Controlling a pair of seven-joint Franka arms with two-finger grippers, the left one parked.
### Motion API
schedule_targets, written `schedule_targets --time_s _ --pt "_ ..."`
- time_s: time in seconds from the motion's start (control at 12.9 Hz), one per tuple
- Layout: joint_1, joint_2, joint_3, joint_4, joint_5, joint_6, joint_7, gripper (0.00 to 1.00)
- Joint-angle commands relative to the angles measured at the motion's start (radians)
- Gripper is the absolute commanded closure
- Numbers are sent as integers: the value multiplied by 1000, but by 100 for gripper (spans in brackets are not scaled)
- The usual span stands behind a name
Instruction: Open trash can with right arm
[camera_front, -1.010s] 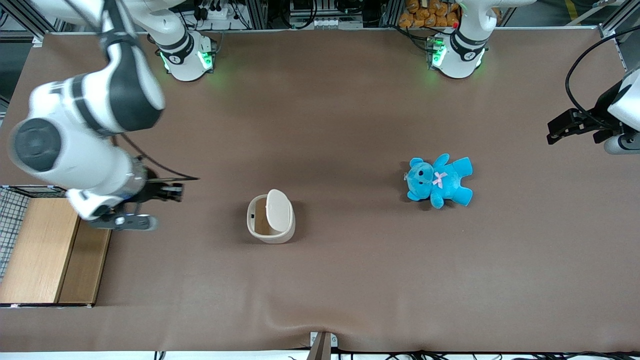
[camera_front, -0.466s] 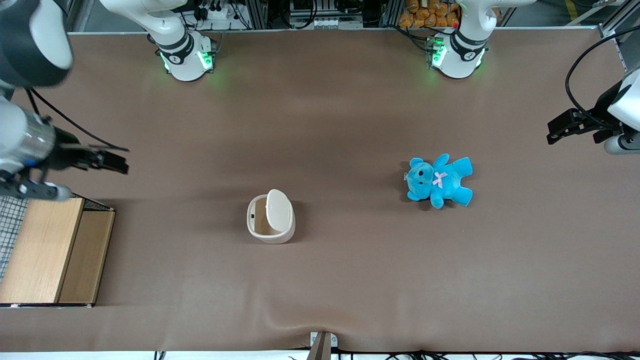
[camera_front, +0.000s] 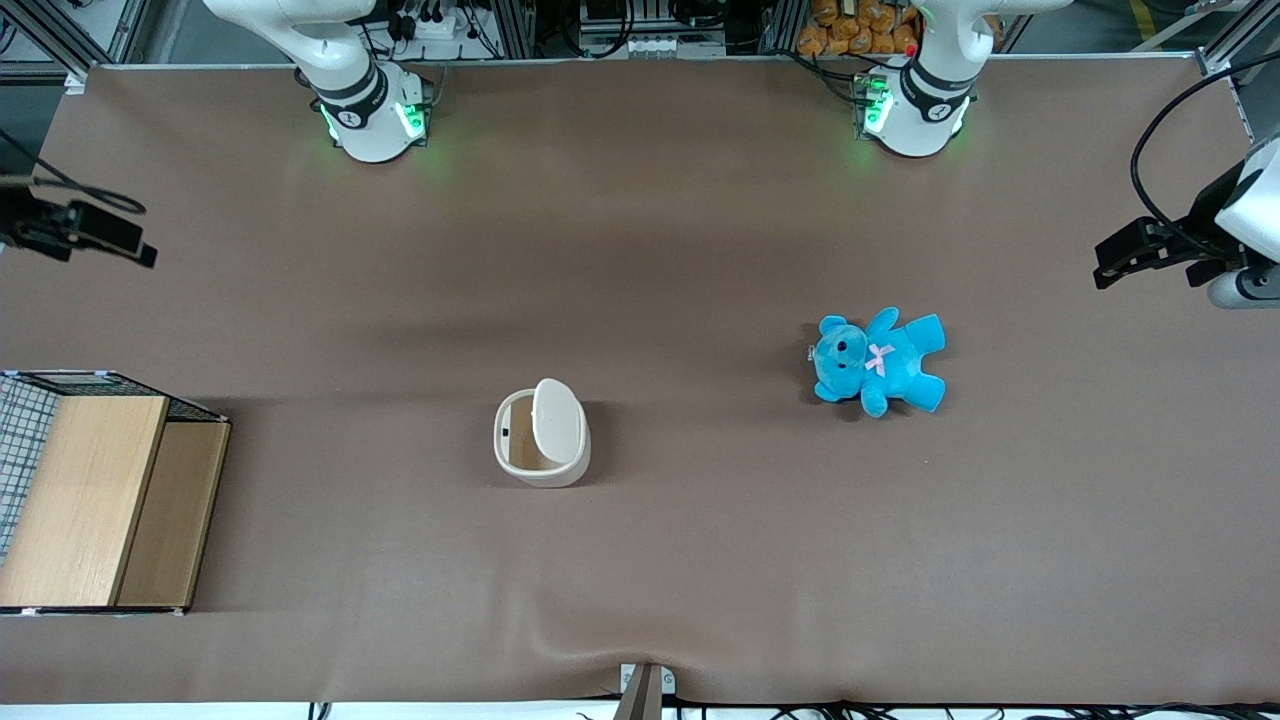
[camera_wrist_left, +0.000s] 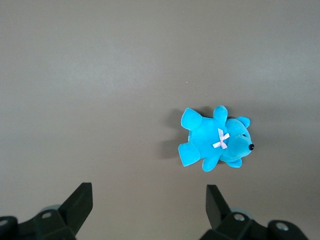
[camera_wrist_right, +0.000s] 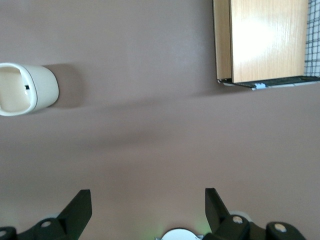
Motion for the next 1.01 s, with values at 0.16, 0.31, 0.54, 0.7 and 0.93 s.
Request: schedule_targets --time_s 0.16,0.31,0.54,0.7,0.93 --pt "-35 -44 42 -6 -40 -48 -3 0" --pt "-35 -54 40 -1 -42 -49 -3 0" --pt "-36 -61 34 -1 -43 -43 -14 0" --pt "-39 -63 33 -1 -45 -37 -12 0" --pt "-41 -63 33 -1 -45 -22 -12 0"
